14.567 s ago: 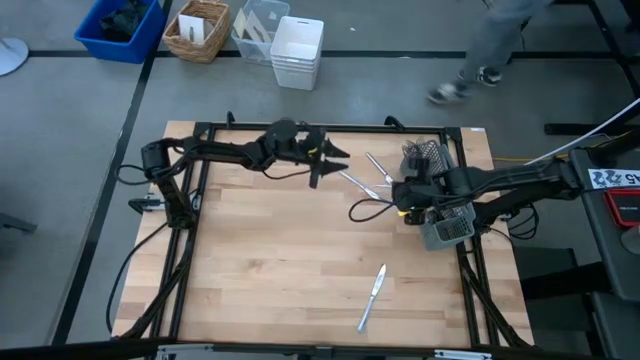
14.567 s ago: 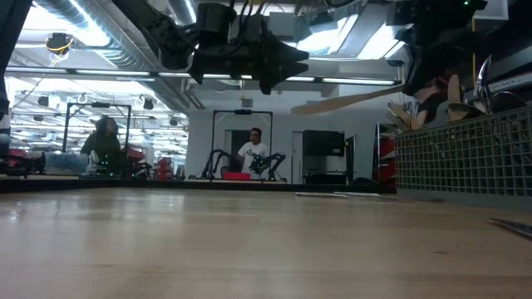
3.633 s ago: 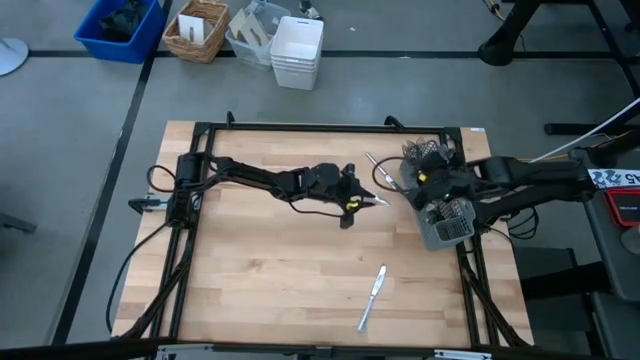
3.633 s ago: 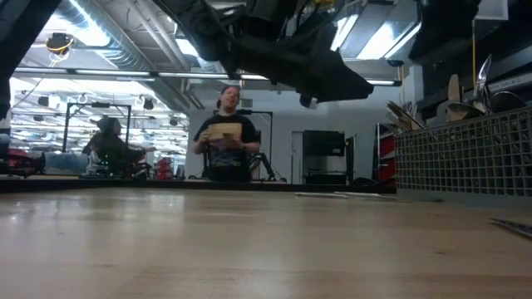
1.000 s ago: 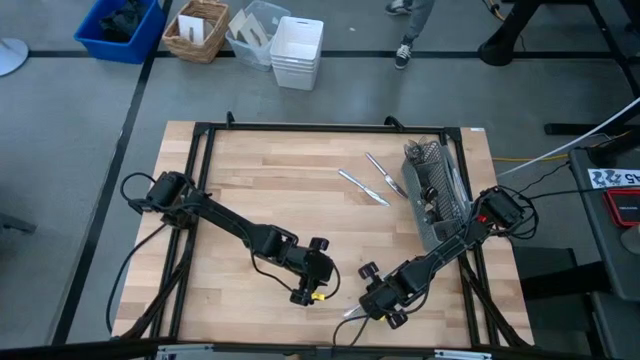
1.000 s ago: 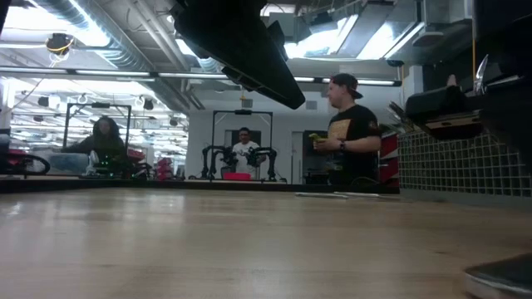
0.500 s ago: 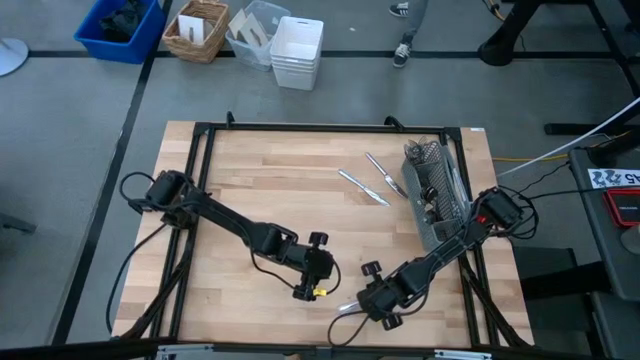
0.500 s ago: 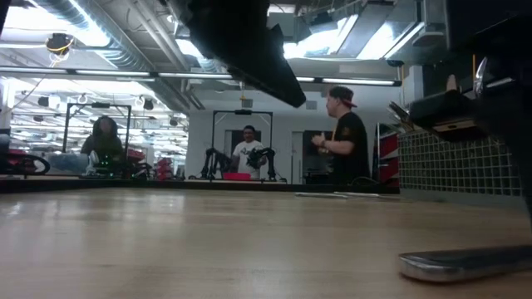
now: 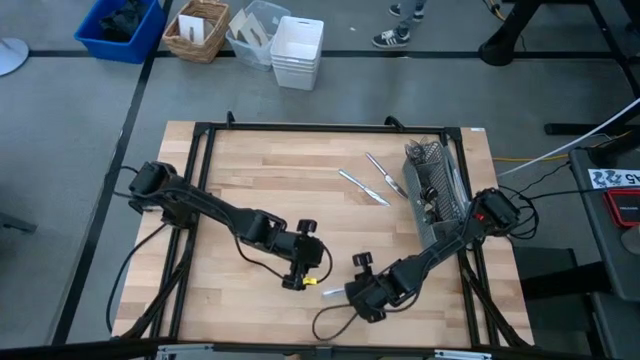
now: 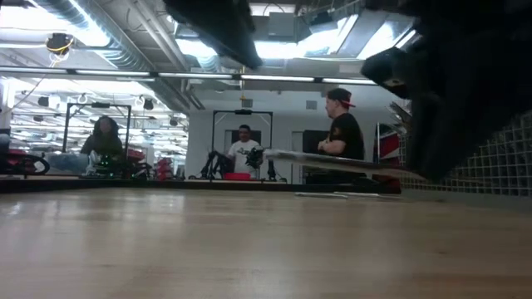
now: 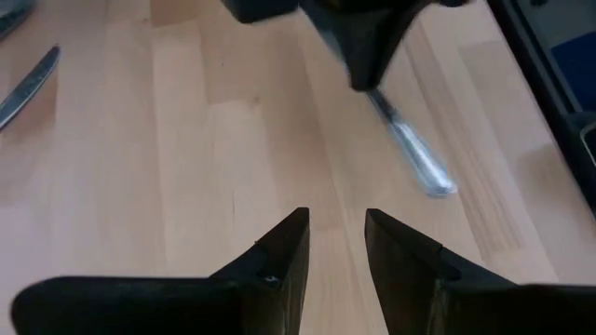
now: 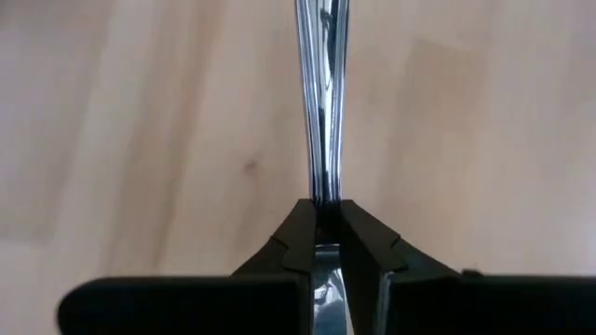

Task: Sort silverware
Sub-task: Put the bottom knife into the middle section of the utensil holder

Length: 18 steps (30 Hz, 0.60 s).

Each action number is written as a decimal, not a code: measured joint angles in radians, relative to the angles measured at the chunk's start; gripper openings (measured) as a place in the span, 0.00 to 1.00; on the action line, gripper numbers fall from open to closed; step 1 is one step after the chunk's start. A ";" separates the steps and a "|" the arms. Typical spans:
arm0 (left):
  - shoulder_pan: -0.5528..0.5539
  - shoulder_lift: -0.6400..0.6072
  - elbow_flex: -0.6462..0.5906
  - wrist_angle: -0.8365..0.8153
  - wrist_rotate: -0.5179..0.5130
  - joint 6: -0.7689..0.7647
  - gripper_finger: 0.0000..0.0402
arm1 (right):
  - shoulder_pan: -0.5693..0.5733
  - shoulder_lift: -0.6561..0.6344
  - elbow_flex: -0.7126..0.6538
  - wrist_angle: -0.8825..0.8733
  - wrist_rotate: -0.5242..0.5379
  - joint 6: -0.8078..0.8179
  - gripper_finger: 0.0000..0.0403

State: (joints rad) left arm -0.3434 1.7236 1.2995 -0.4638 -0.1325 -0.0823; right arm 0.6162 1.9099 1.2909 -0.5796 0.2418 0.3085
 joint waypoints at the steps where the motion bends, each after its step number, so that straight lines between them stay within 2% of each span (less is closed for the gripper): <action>1: -0.003 -0.012 0.000 -0.021 -0.002 -0.006 0.25 | -0.006 0.000 0.007 -0.015 0.010 0.000 0.08; 8: 0.001 -0.107 0.000 -0.175 -0.093 -0.025 0.25 | -0.015 -0.002 0.125 -0.236 0.093 -0.003 0.08; 18: 0.050 -0.198 0.000 -0.206 -0.198 0.039 0.25 | -0.015 -0.004 0.396 -0.714 0.262 -0.037 0.08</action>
State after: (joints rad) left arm -0.2938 1.5252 1.2995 -0.6699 -0.3306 -0.0436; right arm 0.6009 1.9057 1.6870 -1.2941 0.5036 0.2719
